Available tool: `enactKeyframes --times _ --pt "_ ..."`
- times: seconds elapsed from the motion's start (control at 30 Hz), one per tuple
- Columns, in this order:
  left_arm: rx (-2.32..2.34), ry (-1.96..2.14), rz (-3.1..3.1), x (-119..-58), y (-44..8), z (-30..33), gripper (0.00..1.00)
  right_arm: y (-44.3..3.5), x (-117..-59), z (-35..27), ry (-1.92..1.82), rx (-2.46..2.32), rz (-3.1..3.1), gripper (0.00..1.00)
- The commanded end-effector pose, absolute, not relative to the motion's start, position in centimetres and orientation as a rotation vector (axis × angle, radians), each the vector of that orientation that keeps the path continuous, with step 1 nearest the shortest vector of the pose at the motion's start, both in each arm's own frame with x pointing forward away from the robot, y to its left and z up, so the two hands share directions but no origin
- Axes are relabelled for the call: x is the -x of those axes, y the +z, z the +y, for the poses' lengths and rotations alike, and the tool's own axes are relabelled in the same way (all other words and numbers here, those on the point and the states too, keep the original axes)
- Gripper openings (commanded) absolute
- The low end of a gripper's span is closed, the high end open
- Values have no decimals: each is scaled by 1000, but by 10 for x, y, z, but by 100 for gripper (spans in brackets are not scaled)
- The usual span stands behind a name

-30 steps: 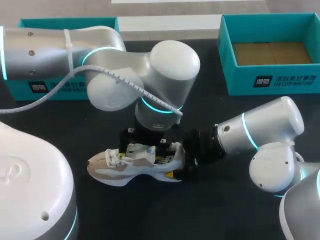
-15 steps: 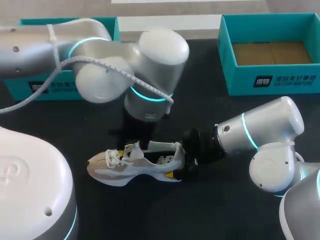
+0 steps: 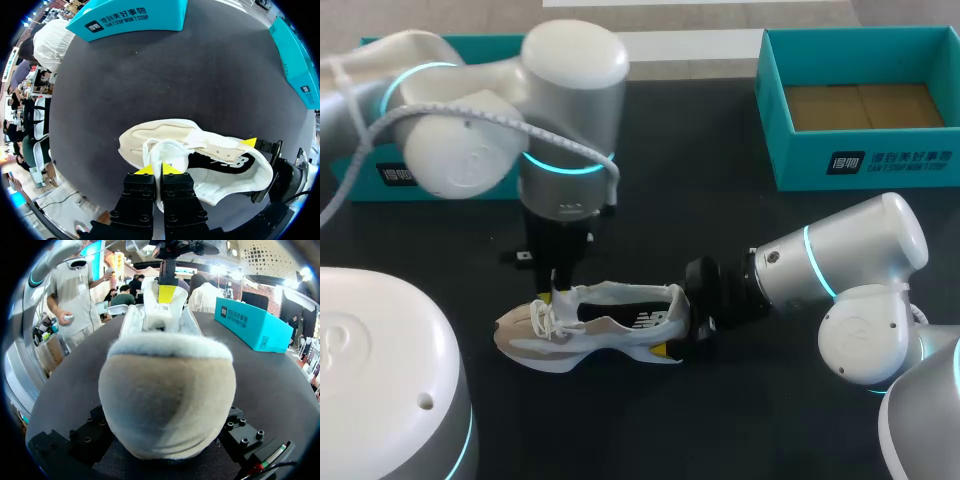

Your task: Take the shoe out of the shoebox, open the shoe tongue, remove and reinsert the insole, then place the shoe into the shoebox

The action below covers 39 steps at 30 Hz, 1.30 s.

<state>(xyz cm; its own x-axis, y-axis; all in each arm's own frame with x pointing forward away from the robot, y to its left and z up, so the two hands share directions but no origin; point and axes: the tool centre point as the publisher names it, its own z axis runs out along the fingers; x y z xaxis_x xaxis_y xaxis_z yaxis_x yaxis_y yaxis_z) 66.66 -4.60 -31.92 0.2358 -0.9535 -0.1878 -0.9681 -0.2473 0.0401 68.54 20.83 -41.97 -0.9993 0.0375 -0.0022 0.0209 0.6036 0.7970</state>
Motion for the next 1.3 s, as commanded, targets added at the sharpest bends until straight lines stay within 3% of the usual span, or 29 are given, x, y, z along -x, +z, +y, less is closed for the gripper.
enactKeyframes --times 0.03,0.53,0.57,0.63,0.7,0.77,0.8,1.03,1.07,1.3 --pt "2493 120 1911 -661 -315 -18 0 -423 -683 210 1387 -52 2794 0" --pt "2537 277 1789 -678 -357 16 0 -423 -683 210 1387 -52 2794 0" --pt "2536 292 1780 -677 -362 16 4 -423 -683 210 1387 -52 2794 0" --pt "2544 306 1787 -677 -367 17 26 -423 -683 210 1387 -52 2794 0" --pt "2552 315 1787 -675 -371 19 41 -423 -683 210 1387 -52 2794 0" --pt "2560 321 1786 -674 -373 20 48 -423 -683 210 1387 -52 2794 0" --pt "2562 323 1786 -673 -373 20 60 -423 -683 210 1387 -52 2794 0" --pt "2586 274 1842 -670 -358 27 96 -423 -683 210 1387 -52 2794 0" --pt "2581 260 1860 -670 -353 27 100 -423 -683 210 1387 -52 2794 0" --pt "2461 162 2074 -680 -317 18 100 -423 -683 210 1387 -52 2794 0"
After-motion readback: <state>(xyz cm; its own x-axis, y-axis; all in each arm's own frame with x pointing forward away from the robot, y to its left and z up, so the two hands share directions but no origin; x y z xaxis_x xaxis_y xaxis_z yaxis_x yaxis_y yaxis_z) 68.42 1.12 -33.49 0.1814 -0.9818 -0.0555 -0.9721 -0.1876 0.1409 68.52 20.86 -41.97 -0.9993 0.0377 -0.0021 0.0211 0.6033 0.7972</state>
